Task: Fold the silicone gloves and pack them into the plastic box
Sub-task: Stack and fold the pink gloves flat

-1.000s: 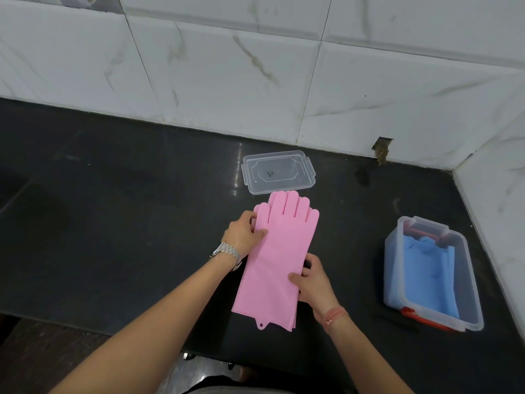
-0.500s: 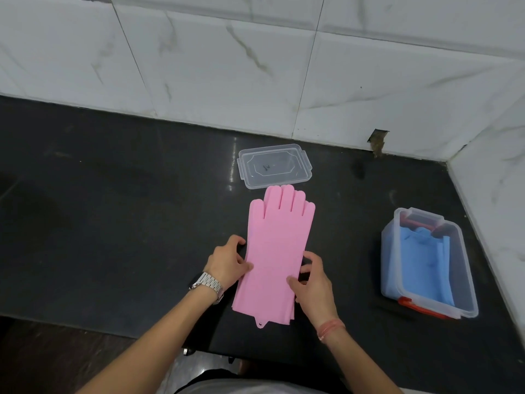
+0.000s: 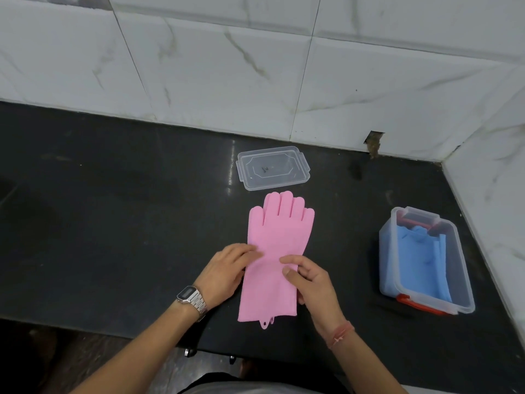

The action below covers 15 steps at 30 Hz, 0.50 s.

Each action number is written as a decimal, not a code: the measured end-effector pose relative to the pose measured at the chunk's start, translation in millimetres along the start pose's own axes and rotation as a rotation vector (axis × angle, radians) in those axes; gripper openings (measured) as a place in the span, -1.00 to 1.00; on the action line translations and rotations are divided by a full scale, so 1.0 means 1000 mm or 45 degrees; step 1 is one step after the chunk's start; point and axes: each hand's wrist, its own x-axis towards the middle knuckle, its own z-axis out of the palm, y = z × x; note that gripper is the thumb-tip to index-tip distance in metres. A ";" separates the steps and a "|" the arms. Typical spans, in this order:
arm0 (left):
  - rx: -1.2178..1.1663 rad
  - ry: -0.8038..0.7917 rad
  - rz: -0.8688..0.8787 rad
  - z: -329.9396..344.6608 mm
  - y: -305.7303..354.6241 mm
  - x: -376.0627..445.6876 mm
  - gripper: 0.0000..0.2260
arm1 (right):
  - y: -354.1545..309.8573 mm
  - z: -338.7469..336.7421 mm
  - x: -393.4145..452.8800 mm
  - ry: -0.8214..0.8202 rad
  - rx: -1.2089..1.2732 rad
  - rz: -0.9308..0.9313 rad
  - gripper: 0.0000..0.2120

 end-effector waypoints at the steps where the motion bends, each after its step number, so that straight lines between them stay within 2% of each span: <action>1: 0.002 -0.023 0.043 0.002 0.000 -0.002 -0.51 | -0.003 0.000 0.000 0.010 0.070 0.036 -0.80; 4: -0.063 -0.089 0.073 0.005 0.002 -0.003 -0.44 | -0.009 0.000 0.001 0.004 0.445 0.167 -0.84; 6: -0.065 -0.043 0.097 0.007 0.005 0.000 -0.45 | -0.013 -0.003 0.003 -0.001 0.697 0.246 -0.87; 8: -0.084 0.029 0.101 0.008 0.010 0.005 -0.53 | -0.014 -0.006 0.004 -0.020 0.792 0.315 -0.84; 11: -0.126 0.011 0.026 0.009 0.016 0.013 -0.64 | -0.011 -0.011 0.004 -0.044 0.779 0.367 -0.80; 13: -0.148 0.013 -0.031 0.010 0.017 0.015 -0.71 | -0.009 -0.017 0.005 -0.069 0.709 0.346 -0.69; 15: -0.216 0.046 -0.079 0.010 0.017 0.016 -0.77 | -0.010 -0.021 0.004 -0.067 0.447 0.272 -0.60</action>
